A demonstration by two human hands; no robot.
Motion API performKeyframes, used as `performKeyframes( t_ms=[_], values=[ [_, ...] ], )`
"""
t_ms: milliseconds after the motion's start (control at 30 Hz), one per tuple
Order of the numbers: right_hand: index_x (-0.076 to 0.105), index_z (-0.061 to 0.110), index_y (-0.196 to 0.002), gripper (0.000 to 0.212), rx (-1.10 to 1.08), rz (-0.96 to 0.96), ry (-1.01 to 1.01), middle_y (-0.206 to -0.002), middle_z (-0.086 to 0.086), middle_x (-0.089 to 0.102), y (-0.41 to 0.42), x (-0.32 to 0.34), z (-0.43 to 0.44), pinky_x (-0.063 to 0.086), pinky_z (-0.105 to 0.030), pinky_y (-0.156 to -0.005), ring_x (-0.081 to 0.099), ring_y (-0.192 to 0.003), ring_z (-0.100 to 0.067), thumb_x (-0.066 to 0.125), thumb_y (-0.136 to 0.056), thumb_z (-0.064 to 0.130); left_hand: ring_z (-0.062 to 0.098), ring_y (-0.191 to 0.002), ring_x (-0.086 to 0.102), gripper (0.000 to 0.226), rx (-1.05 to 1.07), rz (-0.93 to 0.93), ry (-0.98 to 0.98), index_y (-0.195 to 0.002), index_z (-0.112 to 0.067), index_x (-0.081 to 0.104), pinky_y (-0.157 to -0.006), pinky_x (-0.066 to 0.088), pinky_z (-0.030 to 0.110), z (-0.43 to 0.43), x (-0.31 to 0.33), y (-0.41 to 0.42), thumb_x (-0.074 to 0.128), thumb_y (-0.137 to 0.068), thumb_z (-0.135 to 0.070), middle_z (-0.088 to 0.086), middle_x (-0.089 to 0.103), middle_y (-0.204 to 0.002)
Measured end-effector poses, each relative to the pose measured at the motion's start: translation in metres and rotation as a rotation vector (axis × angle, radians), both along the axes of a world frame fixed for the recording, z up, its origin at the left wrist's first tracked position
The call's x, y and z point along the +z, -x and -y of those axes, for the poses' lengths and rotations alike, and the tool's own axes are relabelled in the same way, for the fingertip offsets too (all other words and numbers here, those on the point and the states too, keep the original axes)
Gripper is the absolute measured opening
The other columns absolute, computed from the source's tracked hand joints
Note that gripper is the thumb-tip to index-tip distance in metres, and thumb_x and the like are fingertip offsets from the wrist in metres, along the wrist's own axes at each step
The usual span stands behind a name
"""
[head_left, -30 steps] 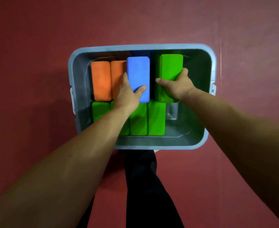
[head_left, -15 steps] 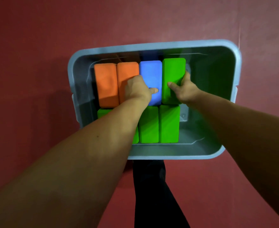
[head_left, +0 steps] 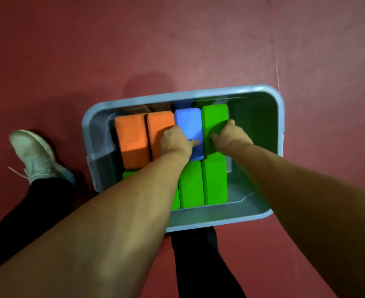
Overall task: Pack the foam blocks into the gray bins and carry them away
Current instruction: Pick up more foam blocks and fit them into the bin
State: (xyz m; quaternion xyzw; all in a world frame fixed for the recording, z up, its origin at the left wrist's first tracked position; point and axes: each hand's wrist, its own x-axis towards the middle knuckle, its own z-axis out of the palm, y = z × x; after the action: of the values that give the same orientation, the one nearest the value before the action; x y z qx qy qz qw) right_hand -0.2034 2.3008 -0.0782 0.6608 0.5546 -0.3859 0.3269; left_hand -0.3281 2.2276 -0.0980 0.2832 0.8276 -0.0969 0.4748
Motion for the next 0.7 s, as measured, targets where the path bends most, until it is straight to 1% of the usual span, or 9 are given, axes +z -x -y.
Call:
performKeyframes(
  t_ms=[33,100,167,200,267,333,433,633,700],
  values=[
    [0.042,0.004,-0.140,0.059,0.017,0.038,0.001,-0.140,-0.018,0.054,0.006,0.008,-0.001,0.044,-0.040,-0.101,0.054,-0.128,-0.033,0.057,-0.094,0.036,0.033,-0.100,0.067,0.059,0.010,0.085,0.022,-0.110,-0.005,0.066,-0.073,0.048,0.035,-0.003,0.003,0.005,0.080,-0.075,-0.051,0.018,0.069,-0.110],
    [0.057,0.003,-0.128,0.048,0.043,0.053,-0.036,-0.133,-0.019,0.060,0.023,0.030,-0.009,0.048,-0.037,-0.096,0.059,-0.121,-0.033,0.057,-0.092,0.034,0.025,-0.073,0.070,0.038,0.159,0.420,0.098,-0.097,-0.005,0.067,-0.062,0.053,0.031,-0.010,0.013,0.022,0.077,-0.084,-0.039,0.015,0.069,-0.085],
    [0.067,0.005,-0.105,0.032,0.071,-0.015,-0.144,-0.117,-0.022,0.067,0.063,0.052,-0.012,0.050,-0.036,-0.086,0.064,-0.109,-0.036,0.056,-0.091,0.033,0.017,-0.059,0.064,0.014,0.316,0.733,0.159,-0.090,-0.010,0.060,-0.053,0.057,0.025,-0.015,0.036,0.072,0.068,-0.093,-0.021,0.011,0.063,-0.075],
    [0.066,0.008,-0.088,0.025,0.068,-0.101,-0.205,-0.106,-0.024,0.069,0.085,0.060,-0.011,0.049,-0.036,-0.079,0.065,-0.101,-0.038,0.056,-0.091,0.031,0.016,-0.057,0.065,0.007,0.335,0.790,0.136,-0.092,-0.013,0.059,-0.050,0.055,0.022,-0.018,0.047,0.100,0.064,-0.096,-0.018,0.010,0.064,-0.075],
    [0.059,0.012,-0.070,0.023,-0.044,-0.327,-0.237,-0.085,-0.022,0.071,0.152,0.071,-0.006,0.051,-0.038,-0.070,0.067,-0.082,-0.037,0.056,-0.088,0.026,0.015,-0.057,0.065,0.002,0.406,0.766,0.038,-0.100,-0.016,0.059,-0.048,0.051,0.020,-0.018,0.061,0.181,0.060,-0.098,-0.017,0.009,0.067,-0.077],
    [0.063,0.010,-0.073,0.021,-0.317,-0.535,-0.125,-0.076,-0.018,0.070,0.247,0.077,-0.003,0.056,-0.037,-0.059,0.064,-0.062,-0.028,0.058,-0.090,0.021,0.016,-0.058,0.065,0.006,0.548,0.655,-0.060,-0.105,-0.015,0.058,-0.049,0.051,0.021,-0.013,0.064,0.287,0.057,-0.100,-0.017,0.008,0.066,-0.078],
    [0.062,0.008,-0.081,0.019,-0.588,-0.688,0.104,-0.077,-0.014,0.063,0.365,0.077,0.002,0.044,-0.020,-0.043,0.054,-0.052,-0.020,0.052,-0.097,0.011,0.018,-0.066,0.064,0.008,0.723,0.463,-0.114,-0.108,-0.015,0.057,-0.058,0.053,0.026,0.006,0.063,0.419,0.052,-0.101,-0.018,0.007,0.063,-0.084],
    [0.060,0.009,-0.097,0.012,-0.599,-0.801,0.321,-0.069,-0.005,0.062,0.595,0.034,0.029,0.050,-0.022,-0.046,0.057,-0.051,-0.018,0.049,-0.099,0.013,0.017,-0.075,0.062,0.019,1.045,0.193,-0.149,-0.092,-0.018,0.060,-0.073,0.055,0.034,0.080,0.048,0.663,0.048,-0.102,-0.030,0.001,0.061,-0.085],
    [0.060,0.011,-0.093,0.012,-0.565,-0.810,0.354,-0.069,-0.005,0.062,0.654,0.019,0.041,0.050,-0.023,-0.047,0.057,-0.050,-0.017,0.050,-0.099,0.013,0.017,-0.071,0.058,0.023,1.134,0.108,-0.140,-0.093,-0.018,0.062,-0.069,0.053,0.034,0.105,0.036,0.726,0.050,-0.101,-0.037,0.001,0.059,-0.083]
  ],
)
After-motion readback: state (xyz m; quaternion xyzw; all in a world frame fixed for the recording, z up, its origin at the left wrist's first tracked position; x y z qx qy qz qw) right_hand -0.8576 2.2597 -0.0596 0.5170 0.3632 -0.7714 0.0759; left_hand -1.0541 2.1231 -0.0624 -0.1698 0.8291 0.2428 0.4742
